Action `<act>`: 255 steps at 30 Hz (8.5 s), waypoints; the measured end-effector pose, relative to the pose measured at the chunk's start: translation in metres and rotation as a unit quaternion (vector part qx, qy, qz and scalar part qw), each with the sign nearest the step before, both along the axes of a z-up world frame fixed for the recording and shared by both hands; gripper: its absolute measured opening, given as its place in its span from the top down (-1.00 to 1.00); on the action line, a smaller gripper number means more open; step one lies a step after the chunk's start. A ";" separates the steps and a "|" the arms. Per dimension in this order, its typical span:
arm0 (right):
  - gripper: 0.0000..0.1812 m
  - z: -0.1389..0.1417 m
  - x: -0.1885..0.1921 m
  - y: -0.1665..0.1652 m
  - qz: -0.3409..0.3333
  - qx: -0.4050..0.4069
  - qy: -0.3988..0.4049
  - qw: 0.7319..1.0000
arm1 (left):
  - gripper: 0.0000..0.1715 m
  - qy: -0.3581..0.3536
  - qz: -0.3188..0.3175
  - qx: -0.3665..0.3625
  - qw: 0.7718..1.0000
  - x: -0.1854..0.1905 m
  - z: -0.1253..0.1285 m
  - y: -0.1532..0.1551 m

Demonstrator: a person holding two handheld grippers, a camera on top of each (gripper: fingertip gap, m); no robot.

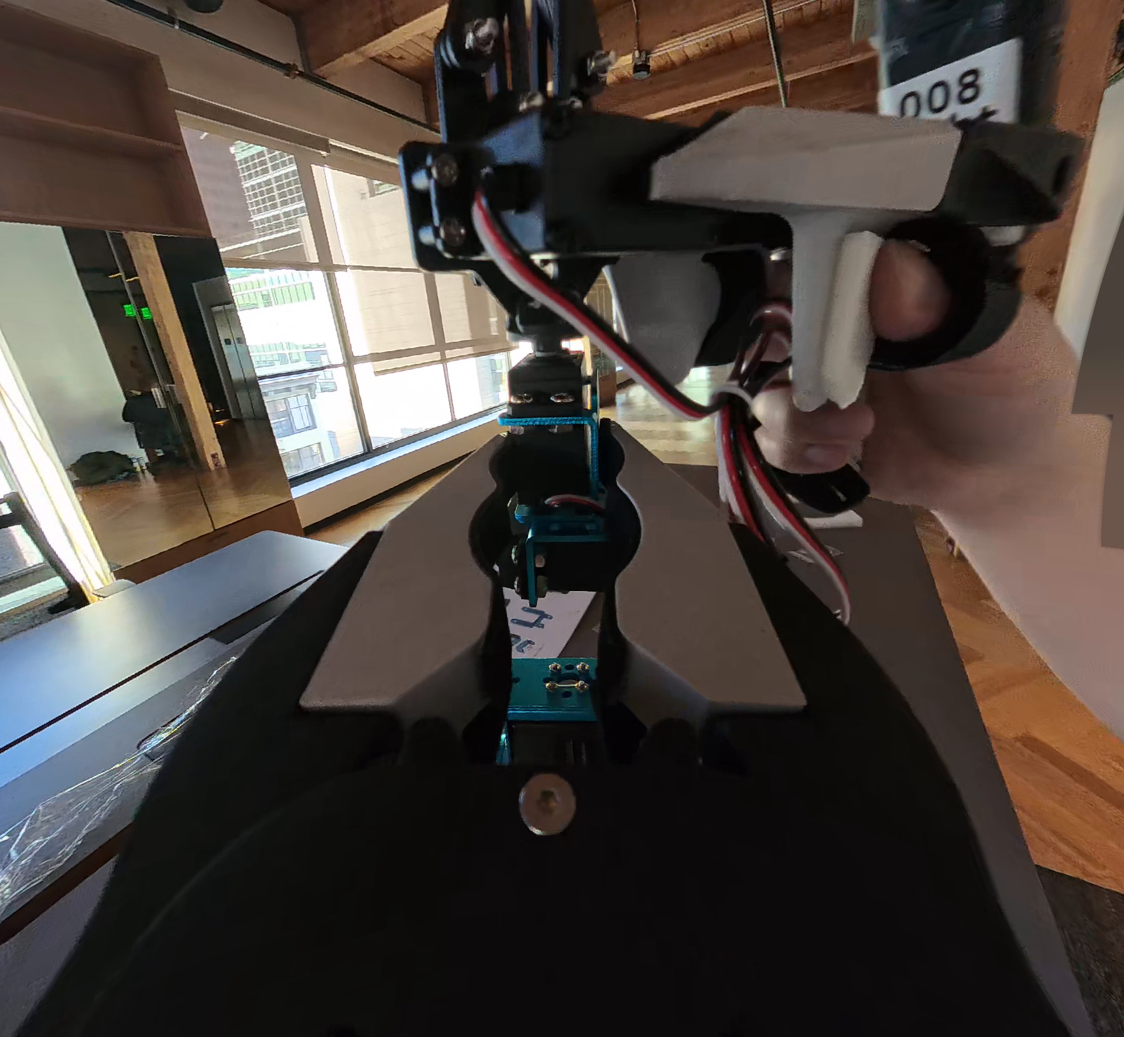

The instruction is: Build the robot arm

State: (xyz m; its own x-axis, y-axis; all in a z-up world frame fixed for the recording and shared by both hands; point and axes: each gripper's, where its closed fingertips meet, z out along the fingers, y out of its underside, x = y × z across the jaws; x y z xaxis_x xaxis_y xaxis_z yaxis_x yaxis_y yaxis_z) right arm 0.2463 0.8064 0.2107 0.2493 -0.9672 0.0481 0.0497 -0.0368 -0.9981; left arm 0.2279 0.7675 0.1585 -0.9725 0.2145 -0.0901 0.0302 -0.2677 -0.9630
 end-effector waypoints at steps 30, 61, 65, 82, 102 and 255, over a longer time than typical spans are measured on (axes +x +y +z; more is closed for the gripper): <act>0.25 -0.007 0.008 0.020 0.487 -0.192 0.099 0.846 | 0.72 -0.001 -0.116 0.013 0.993 -0.004 -0.001 0.004; 0.24 -0.009 0.028 -0.025 -0.230 -0.198 0.204 0.931 | 0.72 -0.008 -0.049 0.028 0.998 0.000 -0.003 0.002; 0.14 0.000 0.015 -0.021 -0.130 -0.270 0.172 0.938 | 0.71 -0.009 -0.054 0.028 0.998 0.000 -0.003 0.001; 0.40 0.010 0.006 0.001 0.516 -0.192 0.139 0.823 | 0.72 0.004 -0.090 0.026 0.996 -0.003 -0.002 0.000; 0.70 0.012 0.018 0.000 0.133 -0.150 0.192 0.961 | 0.71 0.001 -0.048 0.032 0.998 0.000 -0.003 -0.001; 0.72 -0.044 0.004 -0.019 0.410 0.064 -0.082 0.906 | 0.36 -0.040 -0.306 0.188 0.932 0.026 0.057 0.007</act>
